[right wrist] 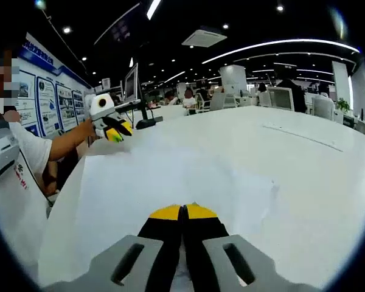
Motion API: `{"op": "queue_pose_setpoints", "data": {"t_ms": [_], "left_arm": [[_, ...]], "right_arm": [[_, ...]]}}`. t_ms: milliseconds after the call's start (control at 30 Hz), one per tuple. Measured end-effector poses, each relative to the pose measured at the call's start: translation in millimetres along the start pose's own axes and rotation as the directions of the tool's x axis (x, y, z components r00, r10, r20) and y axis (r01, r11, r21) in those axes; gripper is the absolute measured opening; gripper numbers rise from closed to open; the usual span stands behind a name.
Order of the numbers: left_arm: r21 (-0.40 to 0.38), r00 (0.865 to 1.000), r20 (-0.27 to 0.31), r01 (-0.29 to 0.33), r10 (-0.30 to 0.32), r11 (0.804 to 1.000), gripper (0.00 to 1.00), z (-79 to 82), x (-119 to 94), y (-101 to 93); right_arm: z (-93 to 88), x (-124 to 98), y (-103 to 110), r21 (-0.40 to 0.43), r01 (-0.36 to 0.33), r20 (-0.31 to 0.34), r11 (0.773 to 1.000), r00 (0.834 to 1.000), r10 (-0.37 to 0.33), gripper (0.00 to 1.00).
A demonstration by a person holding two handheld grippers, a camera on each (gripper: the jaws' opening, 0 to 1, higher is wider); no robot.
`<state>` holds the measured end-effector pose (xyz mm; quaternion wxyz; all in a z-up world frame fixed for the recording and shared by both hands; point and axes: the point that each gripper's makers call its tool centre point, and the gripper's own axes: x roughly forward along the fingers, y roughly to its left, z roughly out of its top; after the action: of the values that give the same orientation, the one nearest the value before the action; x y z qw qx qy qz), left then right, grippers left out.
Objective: Organize the stack of printing papers by aligning and flattening the scattered papers on the table
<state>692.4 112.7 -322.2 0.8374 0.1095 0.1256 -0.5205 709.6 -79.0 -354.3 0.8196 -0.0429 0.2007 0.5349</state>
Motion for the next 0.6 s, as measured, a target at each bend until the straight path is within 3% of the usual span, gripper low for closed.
{"op": "queue_pose_setpoints", "data": {"t_ms": [200,333,600], "left_arm": [[0.004,0.998,-0.067,0.013,-0.012,1.000,0.15,-19.9,10.1,-6.3],[-0.013,0.997,-0.068,0.035,-0.036,0.999,0.06,-21.3,9.0,-11.3],[-0.060,0.999,-0.050,0.004,-0.007,0.998,0.06,-22.3,10.7,2.5]], "right_arm": [[0.0,-0.7,-1.0,0.007,0.003,0.002,1.000,1.000,-0.003,0.00],[0.2,-0.6,-0.7,0.009,0.003,0.003,1.000,1.000,-0.003,0.00],[0.4,-0.4,-0.8,0.035,0.008,0.003,0.999,1.000,-0.008,0.00]]}}
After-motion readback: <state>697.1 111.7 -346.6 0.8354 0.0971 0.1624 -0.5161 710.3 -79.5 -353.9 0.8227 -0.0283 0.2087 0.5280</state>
